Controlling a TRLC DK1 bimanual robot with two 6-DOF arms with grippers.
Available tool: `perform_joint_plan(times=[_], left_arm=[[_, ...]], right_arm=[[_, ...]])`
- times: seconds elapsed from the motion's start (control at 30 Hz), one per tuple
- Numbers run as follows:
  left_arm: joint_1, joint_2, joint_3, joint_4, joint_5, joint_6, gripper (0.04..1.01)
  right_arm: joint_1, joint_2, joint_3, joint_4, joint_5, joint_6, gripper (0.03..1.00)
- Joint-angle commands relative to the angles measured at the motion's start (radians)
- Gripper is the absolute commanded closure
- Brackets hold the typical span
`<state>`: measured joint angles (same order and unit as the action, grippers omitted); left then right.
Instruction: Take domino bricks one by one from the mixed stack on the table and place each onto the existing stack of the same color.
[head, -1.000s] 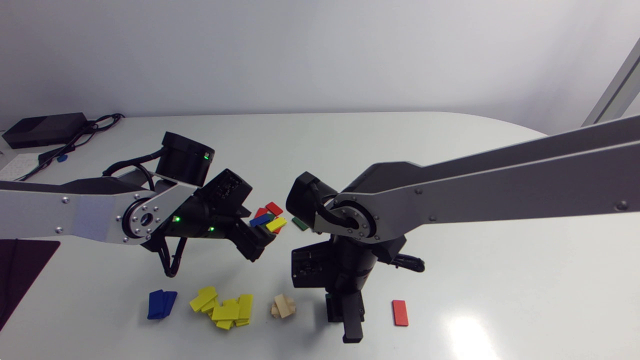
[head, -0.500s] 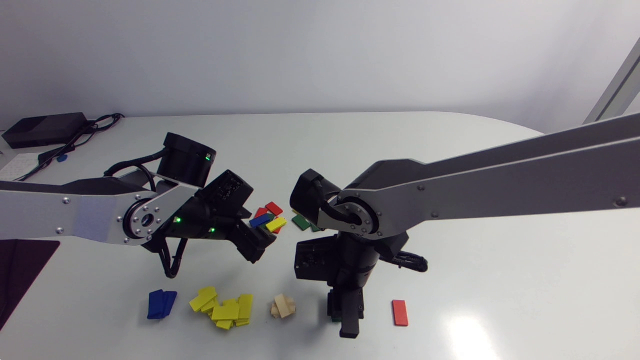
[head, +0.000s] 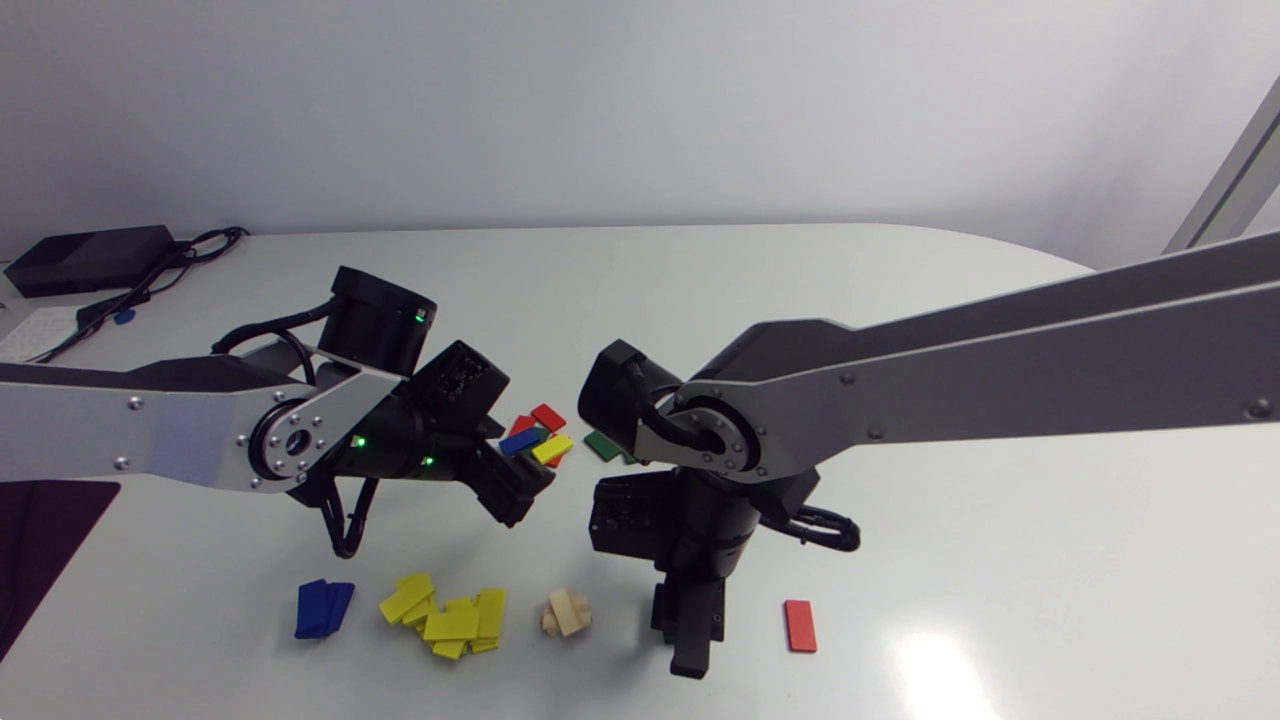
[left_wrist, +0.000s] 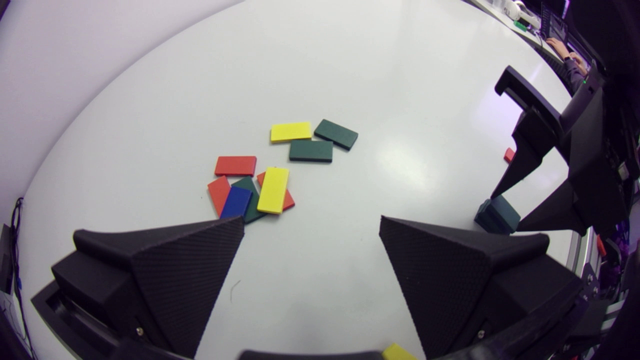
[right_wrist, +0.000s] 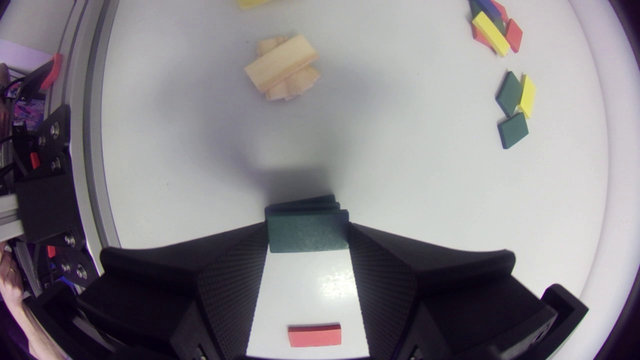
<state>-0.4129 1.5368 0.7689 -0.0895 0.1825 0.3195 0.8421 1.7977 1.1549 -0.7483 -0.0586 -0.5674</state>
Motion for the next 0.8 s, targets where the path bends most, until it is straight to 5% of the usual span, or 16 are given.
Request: perform_joint_plan(times=[0.0,0.77], left_arm=[[-0.010,-0.029,-0.019,-0.007,-0.002,-0.020,0.080],[-0.009,-0.043,-0.031,-0.006,-0.002,-0.017,0.080]], right_arm=[[0.012,-0.015,-0.035,-0.006,0.009,0.032,0.800],[0.028,-0.003,-0.047,0.027,0.013,0.043,0.800]])
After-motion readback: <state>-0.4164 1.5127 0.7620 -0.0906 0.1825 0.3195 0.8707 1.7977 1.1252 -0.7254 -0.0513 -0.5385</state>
